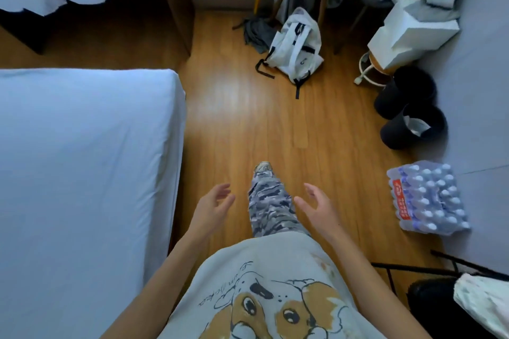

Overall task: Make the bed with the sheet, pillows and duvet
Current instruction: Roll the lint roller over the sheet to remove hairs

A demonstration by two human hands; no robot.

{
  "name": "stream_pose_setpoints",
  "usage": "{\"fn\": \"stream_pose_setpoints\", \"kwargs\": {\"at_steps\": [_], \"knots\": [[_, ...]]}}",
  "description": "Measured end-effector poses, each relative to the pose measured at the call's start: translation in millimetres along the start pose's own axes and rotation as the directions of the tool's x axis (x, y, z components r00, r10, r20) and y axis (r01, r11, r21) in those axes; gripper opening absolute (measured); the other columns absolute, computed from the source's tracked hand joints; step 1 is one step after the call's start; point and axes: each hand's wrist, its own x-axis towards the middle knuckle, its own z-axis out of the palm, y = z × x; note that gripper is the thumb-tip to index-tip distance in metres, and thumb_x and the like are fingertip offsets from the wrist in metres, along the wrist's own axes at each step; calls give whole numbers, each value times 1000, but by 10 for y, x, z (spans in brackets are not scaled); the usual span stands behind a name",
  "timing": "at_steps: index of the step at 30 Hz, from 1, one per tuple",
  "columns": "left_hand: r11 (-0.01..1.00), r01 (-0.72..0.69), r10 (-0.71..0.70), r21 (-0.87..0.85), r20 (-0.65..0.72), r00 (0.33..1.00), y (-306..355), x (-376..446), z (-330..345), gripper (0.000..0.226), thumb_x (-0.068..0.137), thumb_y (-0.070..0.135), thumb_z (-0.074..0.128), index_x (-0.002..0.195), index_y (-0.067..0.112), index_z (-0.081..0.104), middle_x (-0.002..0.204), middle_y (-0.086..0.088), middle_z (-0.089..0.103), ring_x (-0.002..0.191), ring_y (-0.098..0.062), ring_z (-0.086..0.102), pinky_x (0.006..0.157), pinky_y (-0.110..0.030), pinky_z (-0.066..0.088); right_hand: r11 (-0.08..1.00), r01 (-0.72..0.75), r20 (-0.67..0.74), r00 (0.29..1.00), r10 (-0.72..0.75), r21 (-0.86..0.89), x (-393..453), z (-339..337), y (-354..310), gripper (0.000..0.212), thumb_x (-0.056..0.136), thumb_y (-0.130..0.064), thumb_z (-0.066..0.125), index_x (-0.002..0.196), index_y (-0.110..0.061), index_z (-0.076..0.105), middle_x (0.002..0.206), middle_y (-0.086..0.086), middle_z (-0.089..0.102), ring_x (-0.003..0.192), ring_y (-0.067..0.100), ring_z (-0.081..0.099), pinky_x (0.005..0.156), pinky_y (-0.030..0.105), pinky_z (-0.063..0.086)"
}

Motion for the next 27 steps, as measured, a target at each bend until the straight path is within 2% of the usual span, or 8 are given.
{"fn": "stream_pose_setpoints", "kwargs": {"at_steps": [2,5,9,15,21,23,25,27], "knots": [[999,38,-38,-4,-45,998,144,505,-191,40,95,38,55,131,22,53,123,8,59,105,-3,55,91,-24,51,1000,7,27,1000,-7,-19,625,-123,-305,58,91,-45,58,142,-23,41,148,1,40,133,18,40,106,42,39],[996,82,-86,-36,-141,986,510,1197,-620,40,96,35,54,133,19,52,128,5,58,112,-8,55,91,-23,48,998,34,97,995,-29,-52,1534,-360,-982,58,92,-44,58,143,-23,41,148,1,40,133,17,39,106,40,38],[992,67,-93,-105,-261,961,1124,2064,-1320,36,97,26,56,131,15,55,124,5,59,111,-10,55,85,-17,41,967,192,184,970,-161,-168,2599,-654,-2085,58,92,-47,56,143,-27,39,145,-6,41,130,12,41,103,37,40],[974,59,-146,-220,-404,903,1703,3314,-2124,33,97,23,55,129,16,57,117,7,60,106,-9,56,94,-27,44,867,408,304,897,-322,-286,3857,-743,-3504,58,93,-45,55,145,-24,37,146,-6,41,132,11,39,106,34,38],[951,62,-165,-303,-329,930,1743,4730,-2570,26,96,21,58,121,19,63,105,19,64,97,7,59,92,-29,51,874,370,352,901,-255,-315,5154,-396,-4278,66,93,-46,55,149,-24,29,151,-5,36,135,11,37,108,35,36],[956,66,-147,-284,-276,950,1749,5253,-2865,27,96,18,57,123,16,61,105,18,63,97,8,58,88,-19,50,906,309,319,923,-213,-290,5571,-304,-4573,67,93,-44,56,150,-24,27,151,-5,36,136,10,35,108,32,35],[971,52,-102,-235,-207,973,1838,5808,-3264,30,97,19,57,126,14,59,109,14,63,102,2,59,83,-10,46,940,250,251,949,-190,-234,5958,-254,-4944,65,93,-43,56,149,-25,29,150,-5,38,134,9,37,107,31,35],[992,-9,-13,-128,-171,985,1985,6384,-3723,33,96,26,57,127,15,59,116,8,63,109,-10,60,93,-22,48,954,232,187,963,-196,-189,6348,-249,-5394,62,93,-43,56,148,-26,31,147,-5,41,132,10,39,106,32,37]]}}
